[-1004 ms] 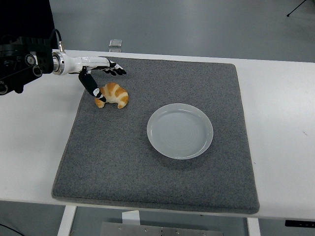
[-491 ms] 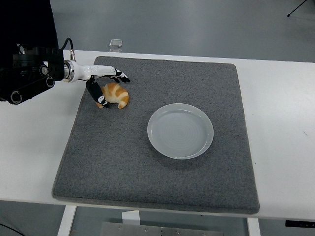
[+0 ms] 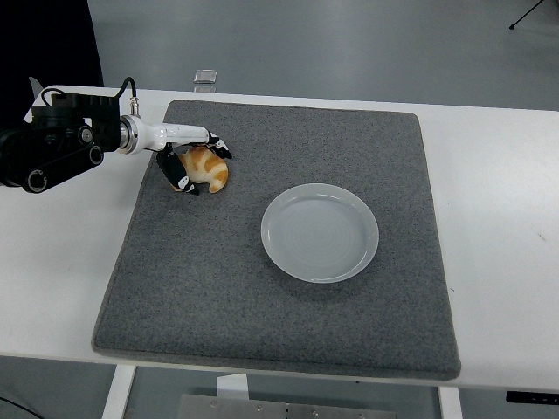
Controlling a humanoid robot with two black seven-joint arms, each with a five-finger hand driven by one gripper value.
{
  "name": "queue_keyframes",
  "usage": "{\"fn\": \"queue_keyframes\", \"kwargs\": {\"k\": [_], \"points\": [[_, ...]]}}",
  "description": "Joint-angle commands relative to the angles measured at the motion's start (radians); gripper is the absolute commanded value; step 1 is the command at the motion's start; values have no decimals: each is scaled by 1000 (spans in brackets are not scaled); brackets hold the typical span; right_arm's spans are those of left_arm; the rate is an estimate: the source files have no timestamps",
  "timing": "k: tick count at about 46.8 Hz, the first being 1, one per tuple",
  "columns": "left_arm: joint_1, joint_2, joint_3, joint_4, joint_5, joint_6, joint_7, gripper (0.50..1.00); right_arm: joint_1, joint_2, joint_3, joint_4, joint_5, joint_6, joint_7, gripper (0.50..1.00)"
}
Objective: Place the bread on the plate
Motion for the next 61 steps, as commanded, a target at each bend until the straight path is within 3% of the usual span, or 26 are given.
{"fn": "queue_keyframes", "kwargs": {"k": [1,7,11,16,29,61], "points": [[0,-2,0,0,1,3,0,861,0,0,0,1,0,0,-2,952],[2,-9,4,0,1,3,0,802,0,0,0,-1,0,-1,0,952],[-1,-9,4,0,1,3,0,686,0,0,0,1,0,-1,-2,952],[-3,-11,2,2,25,3,0,500,0,0,0,-1,0,-1,-2,952],[-26,-11,-1,11,45,21,0,500,0,0,0,-1,0,0,0,952],[-334,41,-81,-32,-71,-51,-11,500,0,0,0,-1,0,0,0,952]]}}
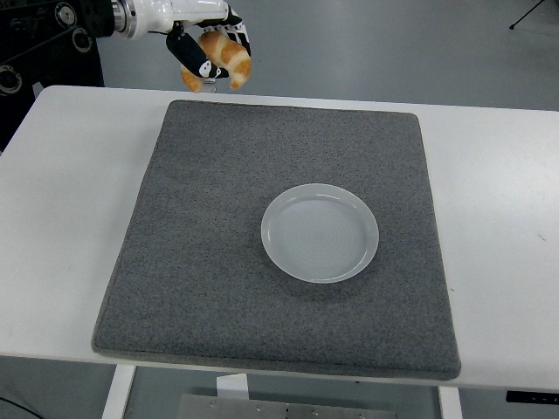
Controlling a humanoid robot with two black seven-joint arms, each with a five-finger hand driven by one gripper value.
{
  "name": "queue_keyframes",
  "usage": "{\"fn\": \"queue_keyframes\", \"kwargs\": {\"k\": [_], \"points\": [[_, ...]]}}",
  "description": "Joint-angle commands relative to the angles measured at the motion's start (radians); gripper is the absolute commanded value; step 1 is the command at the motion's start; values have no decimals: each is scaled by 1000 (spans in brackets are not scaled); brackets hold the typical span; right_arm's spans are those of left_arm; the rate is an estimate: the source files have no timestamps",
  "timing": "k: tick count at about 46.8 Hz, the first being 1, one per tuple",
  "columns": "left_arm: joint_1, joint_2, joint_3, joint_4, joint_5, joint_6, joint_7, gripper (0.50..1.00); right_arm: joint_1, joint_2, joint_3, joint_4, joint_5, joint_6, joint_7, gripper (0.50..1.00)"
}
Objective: Place the bread on the plate
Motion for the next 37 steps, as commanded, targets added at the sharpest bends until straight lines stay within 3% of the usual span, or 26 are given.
{"fn": "queue_keyframes", "kwargs": {"k": [1,22,37], "points": [[-32,0,-10,-3,-9,-14,-3,500,0,0,0,0,0,1,1,954],[-55,-69,-29,-167,-9,-30,-63,500,0,0,0,0,0,0,1,952],[-4,-191,-18,-188,14,-22,-60,500,0,0,0,0,0,0,-1,954]]}}
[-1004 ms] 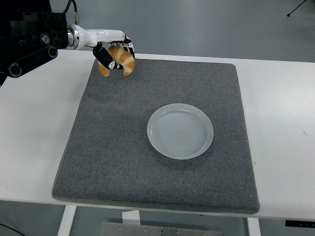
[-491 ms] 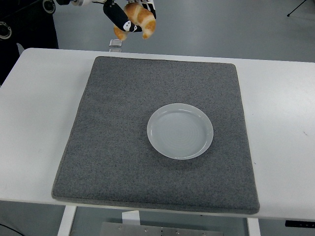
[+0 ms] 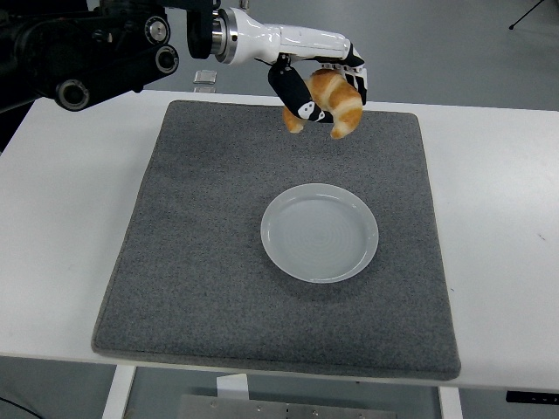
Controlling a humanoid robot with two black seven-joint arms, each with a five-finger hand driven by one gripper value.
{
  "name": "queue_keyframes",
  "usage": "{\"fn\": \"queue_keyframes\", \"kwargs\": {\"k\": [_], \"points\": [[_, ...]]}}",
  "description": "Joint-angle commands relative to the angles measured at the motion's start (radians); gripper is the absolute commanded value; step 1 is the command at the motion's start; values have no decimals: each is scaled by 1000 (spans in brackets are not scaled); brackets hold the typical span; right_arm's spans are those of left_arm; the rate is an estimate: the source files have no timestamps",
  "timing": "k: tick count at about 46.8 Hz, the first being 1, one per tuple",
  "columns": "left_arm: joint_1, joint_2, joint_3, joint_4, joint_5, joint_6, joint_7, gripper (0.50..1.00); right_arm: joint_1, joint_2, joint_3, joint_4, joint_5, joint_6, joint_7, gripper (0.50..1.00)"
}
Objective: Place the bread on the plate
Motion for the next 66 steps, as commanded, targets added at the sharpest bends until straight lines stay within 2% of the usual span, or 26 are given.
{"fn": "queue_keyframes", "kwargs": {"k": [1,19,35,43,51,66], "points": [[23,-28,5,2,8,3,3,500,0,0,0,0,0,-1,1,954],[138,-129,17,39,107,9,11,500,0,0,0,0,0,1,1,952],[215,-149,29,62,182,25,20,500,0,0,0,0,0,1,1,952],[221,-151,69,68,182,29,21,500,0,0,0,0,0,1,-1,952],[235,-155,78,68,182,45,40,500,0,0,0,0,0,1,-1,954],[250,-155,78,68,182,48,43,500,0,0,0,0,0,-1,1,952]]}}
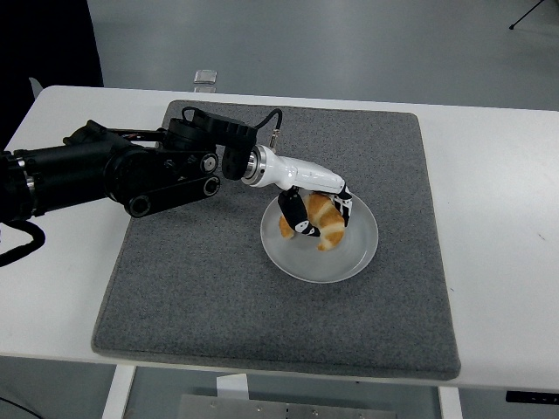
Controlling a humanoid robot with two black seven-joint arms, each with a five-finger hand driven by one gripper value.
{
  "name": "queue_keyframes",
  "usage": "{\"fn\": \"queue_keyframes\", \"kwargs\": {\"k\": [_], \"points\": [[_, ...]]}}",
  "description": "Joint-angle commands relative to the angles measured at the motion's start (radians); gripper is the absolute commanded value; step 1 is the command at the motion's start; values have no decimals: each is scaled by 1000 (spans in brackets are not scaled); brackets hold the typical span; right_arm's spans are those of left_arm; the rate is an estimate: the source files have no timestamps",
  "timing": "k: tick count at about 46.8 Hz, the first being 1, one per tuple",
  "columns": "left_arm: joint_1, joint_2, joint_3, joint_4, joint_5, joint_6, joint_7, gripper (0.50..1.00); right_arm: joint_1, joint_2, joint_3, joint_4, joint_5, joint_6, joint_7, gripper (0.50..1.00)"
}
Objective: Place the bread on the plate
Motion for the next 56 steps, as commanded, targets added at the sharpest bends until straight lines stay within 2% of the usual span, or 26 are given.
{"fn": "queue_keyframes", "kwargs": {"k": [1,15,20,24,31,37,41,56], "points": [[2,0,0,0,0,0,0,500,0,0,0,0,0,-1,-1,952],[5,0,-2,0,-2,0,0,510,0,0,0,0,0,-1,1,952],[16,0,-2,0,-3,0,0,638,0,0,0,0,0,1,-1,952],[17,0,-2,0,-8,2,0,718,0,0,0,0,0,1,1,952],[19,2,-3,-11,-18,15,0,788,0,0,0,0,0,1,1,952],[19,6,-11,-14,-25,21,0,923,0,0,0,0,0,-1,1,952],[17,9,-17,-14,-40,28,0,986,0,0,0,0,0,-1,-1,952],[1,48,-57,-23,-239,34,-2,992,0,0,0,1,0,-1,1,952]]}}
